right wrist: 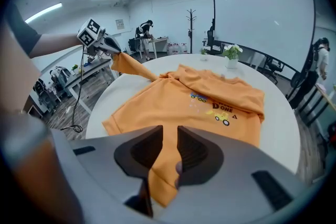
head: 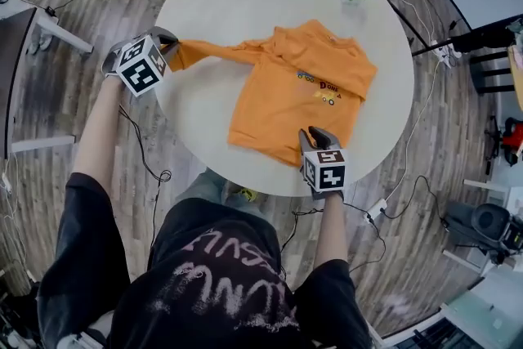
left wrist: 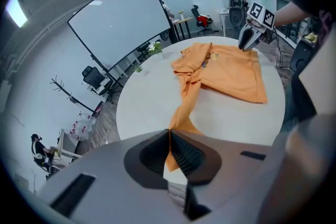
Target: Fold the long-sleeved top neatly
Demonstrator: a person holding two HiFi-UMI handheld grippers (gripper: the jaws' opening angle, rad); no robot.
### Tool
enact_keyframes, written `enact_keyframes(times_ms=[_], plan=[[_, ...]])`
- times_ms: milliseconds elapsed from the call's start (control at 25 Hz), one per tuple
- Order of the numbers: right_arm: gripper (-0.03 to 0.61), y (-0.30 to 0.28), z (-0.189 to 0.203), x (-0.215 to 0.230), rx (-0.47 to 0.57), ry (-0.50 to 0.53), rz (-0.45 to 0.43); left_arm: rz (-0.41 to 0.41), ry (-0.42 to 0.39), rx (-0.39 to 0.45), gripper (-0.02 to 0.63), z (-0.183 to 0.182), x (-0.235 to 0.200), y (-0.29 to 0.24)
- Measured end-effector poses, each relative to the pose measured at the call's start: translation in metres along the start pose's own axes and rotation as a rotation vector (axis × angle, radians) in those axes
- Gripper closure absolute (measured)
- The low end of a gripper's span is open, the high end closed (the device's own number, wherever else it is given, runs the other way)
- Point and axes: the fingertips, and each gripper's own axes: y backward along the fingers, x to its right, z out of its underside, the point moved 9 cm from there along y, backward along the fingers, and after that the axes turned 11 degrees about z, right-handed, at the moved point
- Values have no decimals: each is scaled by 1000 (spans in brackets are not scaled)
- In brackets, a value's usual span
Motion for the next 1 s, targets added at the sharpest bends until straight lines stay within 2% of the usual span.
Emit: enact_keyframes(times_ms=[120, 200, 280, 320, 400, 520, 600, 760, 920, 1000], plan=[[486, -7, -12, -3, -5, -19, 15, -27, -32, 15, 595, -4, -34, -1], [486, -12, -19, -5, -10, -30, 24, -78, -71, 35, 595, -12, -55, 3], [488, -16, -25, -5, -15, -43, 35, -137, -97, 94, 595, -23, -73, 12], [488, -19, -28, -5, -17, -47, 38, -143, -106, 129, 595, -28, -78, 16], [488, -27, -34, -5, -20, -45, 38, -89, -131, 145, 595, -29, -76, 14], [480, -46, -55, -6, -18, -28, 39, 46, -170, 63, 595, -10, -61, -11], [474, -59, -73, -13, -12, -14, 28, 170, -151, 28, 595, 9, -47, -30], [472, -81, -105, -37, 8, 28, -20, 499, -99, -52, 594, 45, -12, -61], [472, -90, -110, -51, -11, 62, -40, 860, -12, -145, 571, 75, 30, -73], [472, -93, -108, -52, -28, 64, -37, 962, 34, -170, 568, 85, 37, -73]])
